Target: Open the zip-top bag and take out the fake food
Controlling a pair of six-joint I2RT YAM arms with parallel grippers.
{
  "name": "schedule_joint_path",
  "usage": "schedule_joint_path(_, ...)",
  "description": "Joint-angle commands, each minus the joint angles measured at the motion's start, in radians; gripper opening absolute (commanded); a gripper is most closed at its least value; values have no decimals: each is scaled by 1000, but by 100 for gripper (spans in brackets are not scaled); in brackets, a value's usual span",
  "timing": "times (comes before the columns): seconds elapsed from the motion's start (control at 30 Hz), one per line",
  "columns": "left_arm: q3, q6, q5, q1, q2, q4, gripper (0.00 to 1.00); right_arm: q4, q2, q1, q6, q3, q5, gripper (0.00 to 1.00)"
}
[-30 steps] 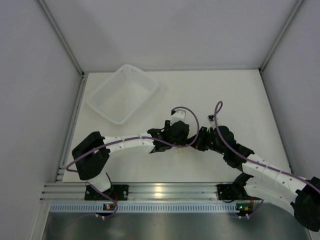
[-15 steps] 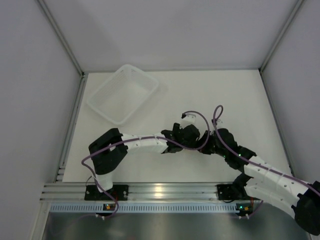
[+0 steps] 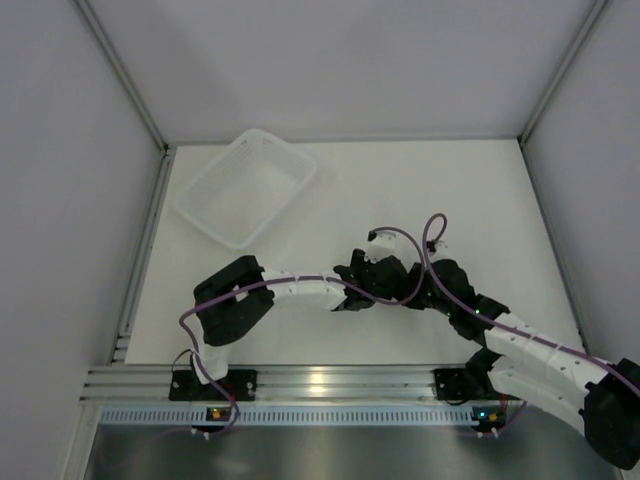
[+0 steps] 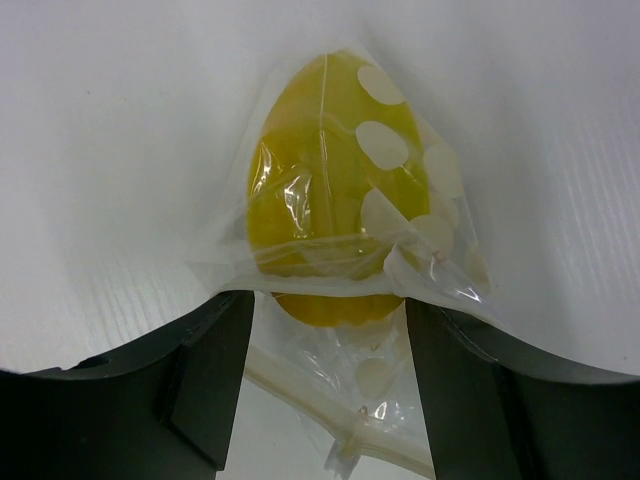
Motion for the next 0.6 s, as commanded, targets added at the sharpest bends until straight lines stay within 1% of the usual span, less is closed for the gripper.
schedule_joint_path(0.0, 36, -43, -106, -5, 27, 216, 68, 162, -3, 7, 13, 3, -184, 0)
schedule_joint_path(0.2, 36, -48, -209, -7, 55, 309, 67, 222, 12, -12, 45, -23, -247, 0)
schedule_joint_path(0.37, 62, -29, -241, -7, 89, 342, 66, 251, 30, -28, 62, -12, -267, 0)
schedule_joint_path(0.47, 33, -42, -264, -8, 61, 339, 65, 170, 18, -37, 18, 42, -215, 0)
schedule_joint_path(0.5, -8, -57, -286, -10, 22, 339, 65, 129, 11, -36, -2, 69, -187, 0)
schedule_joint_path(0.53, -9, -69, -286, -11, -5, 339, 65, 107, 4, -37, -14, 85, -172, 0)
schedule_joint_path(0.57, -54, -80, -303, -14, -31, 337, 64, 89, -11, -36, -27, 98, -157, 0)
